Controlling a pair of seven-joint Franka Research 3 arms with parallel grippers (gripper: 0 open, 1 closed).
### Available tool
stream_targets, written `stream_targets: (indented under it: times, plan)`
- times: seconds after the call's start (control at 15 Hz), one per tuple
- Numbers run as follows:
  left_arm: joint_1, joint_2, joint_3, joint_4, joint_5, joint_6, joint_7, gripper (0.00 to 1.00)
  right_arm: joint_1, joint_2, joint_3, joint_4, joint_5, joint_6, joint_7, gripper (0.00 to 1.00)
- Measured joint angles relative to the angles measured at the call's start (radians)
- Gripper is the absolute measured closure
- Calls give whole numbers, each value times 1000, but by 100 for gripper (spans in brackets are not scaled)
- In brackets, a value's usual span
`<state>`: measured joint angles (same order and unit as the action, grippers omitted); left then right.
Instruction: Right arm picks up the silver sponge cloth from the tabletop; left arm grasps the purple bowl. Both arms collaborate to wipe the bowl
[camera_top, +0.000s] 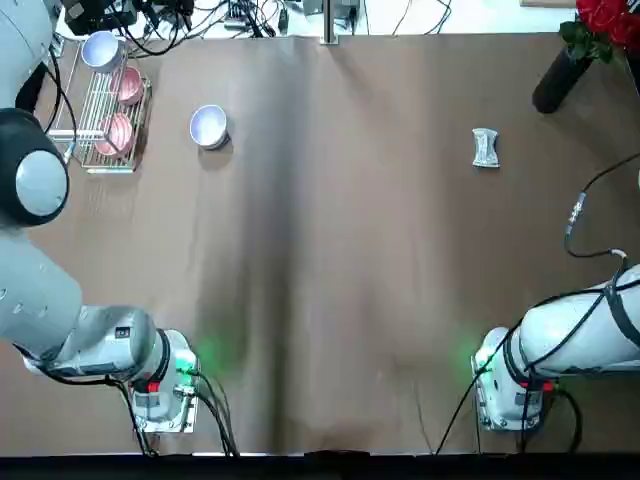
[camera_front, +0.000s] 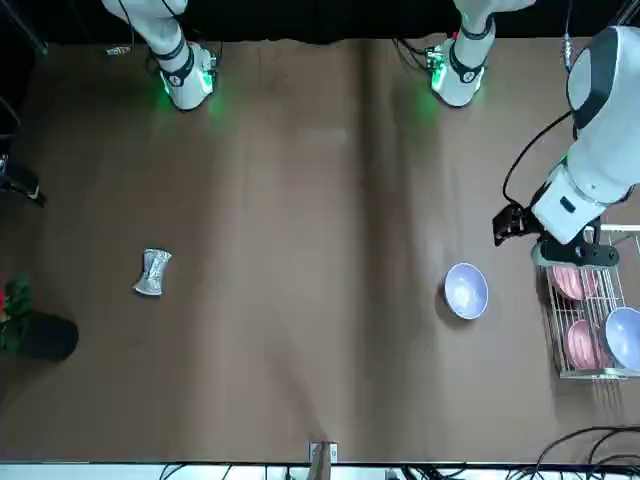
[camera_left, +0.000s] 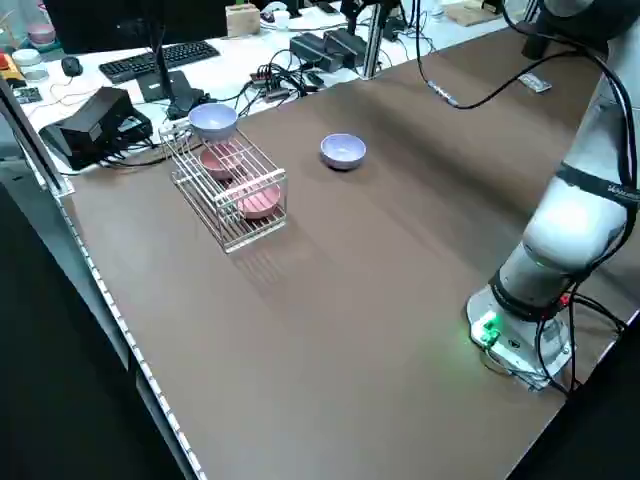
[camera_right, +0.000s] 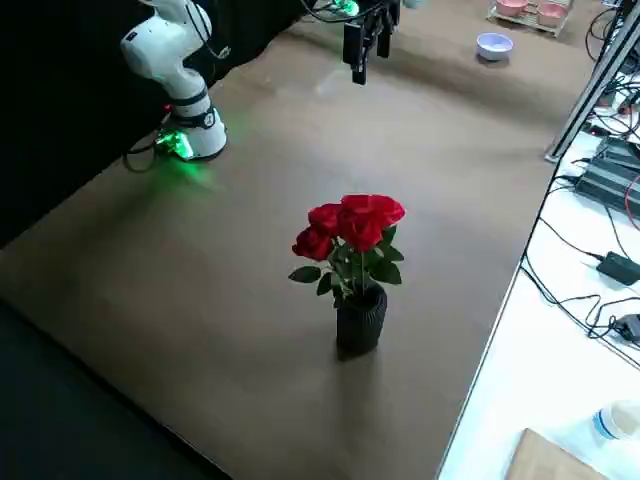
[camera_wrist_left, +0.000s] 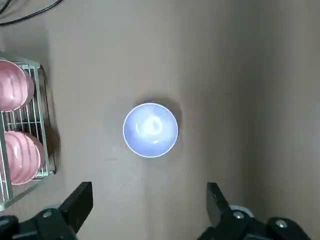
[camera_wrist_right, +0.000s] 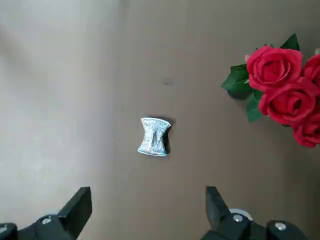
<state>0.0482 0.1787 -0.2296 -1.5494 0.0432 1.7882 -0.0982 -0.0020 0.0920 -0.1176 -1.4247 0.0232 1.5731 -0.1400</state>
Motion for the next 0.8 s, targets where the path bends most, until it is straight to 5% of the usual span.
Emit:
stream_targets:
  times: [0.53, 0.8]
  plan:
    - [3, 7, 3, 0, 0, 0, -17, 0, 0, 0, 0, 0, 6, 1, 0, 0]
    - [66, 87, 9, -6, 0, 10, -34, 0, 4, 17, 9, -6, 15, 6, -1, 0]
